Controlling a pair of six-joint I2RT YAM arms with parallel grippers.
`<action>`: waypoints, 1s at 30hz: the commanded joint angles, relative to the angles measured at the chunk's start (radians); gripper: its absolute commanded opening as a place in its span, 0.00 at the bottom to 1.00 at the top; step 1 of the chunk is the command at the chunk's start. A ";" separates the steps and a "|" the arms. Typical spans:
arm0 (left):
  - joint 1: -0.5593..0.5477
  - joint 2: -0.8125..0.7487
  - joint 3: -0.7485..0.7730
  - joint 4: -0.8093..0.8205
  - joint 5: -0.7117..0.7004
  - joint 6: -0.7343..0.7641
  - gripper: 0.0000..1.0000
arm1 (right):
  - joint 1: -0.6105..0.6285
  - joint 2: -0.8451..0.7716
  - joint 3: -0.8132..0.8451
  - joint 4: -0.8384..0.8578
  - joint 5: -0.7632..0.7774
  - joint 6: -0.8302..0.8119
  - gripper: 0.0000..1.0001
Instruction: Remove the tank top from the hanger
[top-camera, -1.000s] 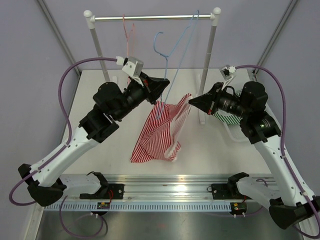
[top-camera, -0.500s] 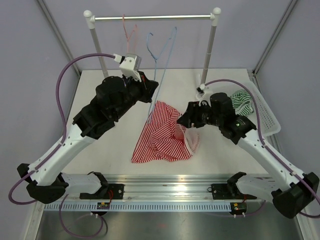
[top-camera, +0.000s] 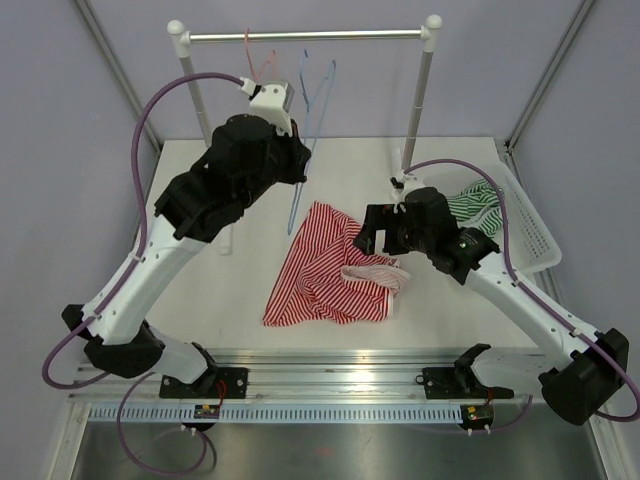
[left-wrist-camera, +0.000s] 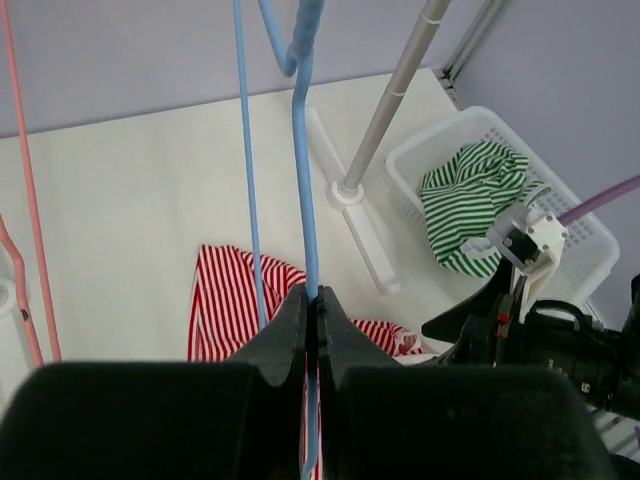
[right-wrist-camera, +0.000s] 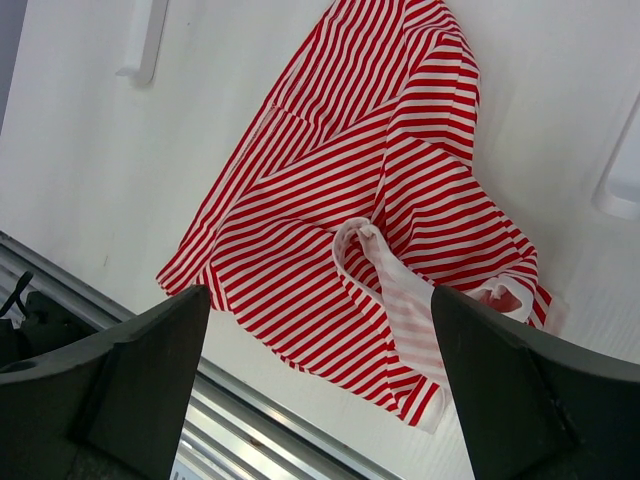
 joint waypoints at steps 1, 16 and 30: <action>0.060 0.097 0.171 -0.031 0.038 0.032 0.00 | 0.003 -0.037 0.024 0.027 0.001 0.003 0.99; 0.244 0.460 0.563 -0.026 0.125 0.065 0.00 | 0.003 -0.095 -0.051 0.034 -0.080 0.006 1.00; 0.280 0.407 0.423 0.002 0.186 0.020 0.21 | 0.055 0.099 -0.075 0.024 -0.019 0.014 0.99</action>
